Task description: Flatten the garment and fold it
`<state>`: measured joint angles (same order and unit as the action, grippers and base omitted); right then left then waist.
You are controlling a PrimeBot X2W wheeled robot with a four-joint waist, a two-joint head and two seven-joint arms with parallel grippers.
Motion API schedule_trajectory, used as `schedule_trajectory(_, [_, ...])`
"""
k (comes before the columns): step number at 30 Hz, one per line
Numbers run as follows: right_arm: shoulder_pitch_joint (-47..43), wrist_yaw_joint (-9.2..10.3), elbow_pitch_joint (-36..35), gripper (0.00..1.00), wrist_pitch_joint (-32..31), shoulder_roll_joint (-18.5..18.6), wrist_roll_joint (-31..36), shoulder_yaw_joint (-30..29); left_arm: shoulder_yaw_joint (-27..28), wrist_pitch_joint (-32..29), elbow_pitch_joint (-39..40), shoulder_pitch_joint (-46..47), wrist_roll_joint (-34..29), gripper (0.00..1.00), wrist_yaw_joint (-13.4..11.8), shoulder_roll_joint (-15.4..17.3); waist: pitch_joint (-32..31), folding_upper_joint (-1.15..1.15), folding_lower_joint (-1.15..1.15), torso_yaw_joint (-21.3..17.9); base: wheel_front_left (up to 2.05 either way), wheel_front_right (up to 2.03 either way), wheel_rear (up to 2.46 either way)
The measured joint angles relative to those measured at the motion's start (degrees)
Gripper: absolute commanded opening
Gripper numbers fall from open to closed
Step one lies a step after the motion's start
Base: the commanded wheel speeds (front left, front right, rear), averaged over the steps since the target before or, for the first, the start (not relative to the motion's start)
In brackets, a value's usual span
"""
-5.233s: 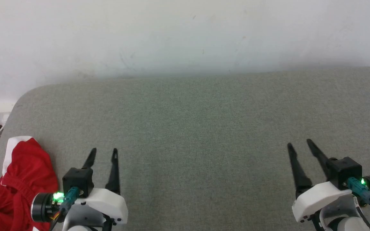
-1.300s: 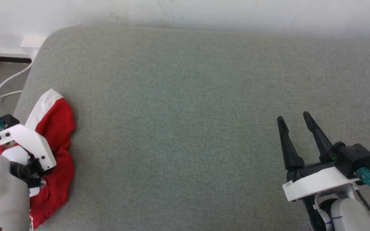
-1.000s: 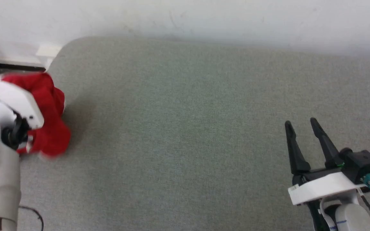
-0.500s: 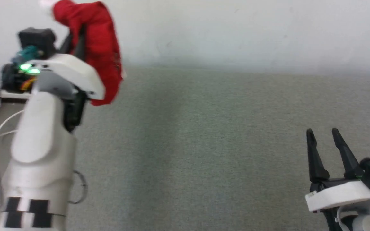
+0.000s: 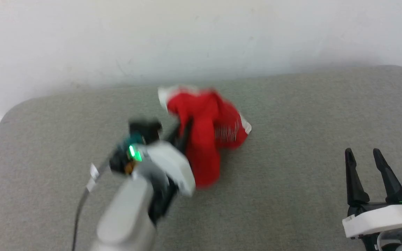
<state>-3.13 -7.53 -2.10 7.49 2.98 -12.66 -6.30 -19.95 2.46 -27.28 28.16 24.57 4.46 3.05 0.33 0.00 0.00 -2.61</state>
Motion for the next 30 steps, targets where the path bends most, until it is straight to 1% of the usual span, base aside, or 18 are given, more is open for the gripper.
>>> schedule_trajectory(4, [-0.68, 0.0, 0.08, 1.0, 0.01, 0.02, -0.35, 0.24, -4.61, -1.04, -1.92, -10.4, 2.29, 0.0, -1.31, -0.18, 0.22, 0.0, 0.0, -1.6, 0.0, 0.0, 0.0])
schedule_trajectory(5, [-0.77, 0.0, 0.05, 1.0, 0.03, 0.01, -0.53, 0.22, -5.69, -1.49, -2.54, -12.4, 2.22, 0.0, -1.79, -0.14, 0.26, 0.0, 0.0, -1.73, 0.0, 0.0, 0.0])
schedule_trajectory(7, [-0.95, 0.0, 0.08, 1.0, 0.04, 0.02, -0.85, 0.43, -7.2, -2.12, -2.87, -15.34, 2.43, 0.0, -2.0, -0.18, 0.29, 0.0, 0.0, -1.5, 0.0, 0.0, 0.0])
schedule_trajectory(8, [-1.08, 0.0, 0.14, 1.0, 0.05, 0.03, -0.99, 0.58, -7.59, -2.11, -2.67, -16.44, 2.67, 0.03, -2.13, -0.19, 0.28, 0.0, 0.0, -1.24, 0.0, 0.0, 0.0])
schedule_trajectory(9, [-1.25, 0.0, 0.14, 1.0, 0.07, 0.02, -1.01, 0.75, -7.9, -2.08, -2.36, -17.19, 2.63, 0.73, -2.54, -0.16, 0.21, 0.0, 0.0, -0.96, 0.0, 0.0, 0.0])
schedule_trajectory(10, [-1.4, 0.0, 0.15, 1.0, 0.09, -0.01, -1.04, 0.79, -8.23, -1.91, -1.94, -17.66, 2.53, 1.0, -2.59, -0.15, 0.12, 0.0, 0.0, -0.63, 0.0, 0.0, 0.0])
schedule_trajectory(15, [-1.73, 0.0, 0.24, 1.0, 0.1, -0.01, -1.11, 0.94, -8.45, 2.55, 2.6, -19.26, 1.8, 1.0, -3.71, -0.08, -0.65, 0.0, 0.0, 0.88, 0.0, 0.0, 0.0])
schedule_trajectory(19, [-1.91, 0.0, 0.18, 1.0, 0.08, -0.01, -1.11, 1.16, -7.27, 7.27, 7.31, -20.0, 1.37, 1.0, -6.04, -0.1, -1.34, 0.0, 0.0, 1.83, 0.0, 0.0, 0.0])
schedule_trajectory(22, [-1.94, 0.0, 0.13, 1.0, 0.05, 0.0, -1.11, 1.16, -6.15, 8.58, 9.9, -20.08, 1.27, 1.0, -7.35, -0.01, -1.65, 0.0, 0.0, 2.25, 0.0, 0.0, 0.0])
schedule_trajectory(24, [-2.01, 0.0, 0.11, 1.0, 0.03, 0.0, -1.15, 1.24, -5.28, 8.45, 11.03, -20.08, 1.34, 1.0, -8.09, 0.4, -1.71, 0.0, 0.0, 2.42, 0.0, 0.0, 0.0])
schedule_trajectory(26, [-2.12, 0.0, 0.12, 1.0, 0.02, 0.0, -1.37, 1.27, -4.37, 6.94, 11.78, -20.03, 1.64, 1.0, -8.55, 1.14, -1.71, 0.0, 0.0, 2.48, 0.0, 0.0, 0.0])
schedule_trajectory(28, [-2.16, 0.0, 0.12, 1.0, 0.02, 0.0, -1.51, 1.29, -3.72, 4.04, 12.06, -19.59, 3.23, 1.0, -8.37, 2.12, -1.54, 0.0, 0.0, 2.56, 0.0, 0.0, 0.0])
schedule_trajectory(30, [-2.16, 0.0, 0.16, 1.0, 0.02, 0.0, -1.51, 1.38, -3.16, 1.2, 12.05, -18.55, 4.7, 1.0, -7.43, 3.05, -1.41, 0.0, 0.0, 2.6, 0.0, 0.0, 0.0])
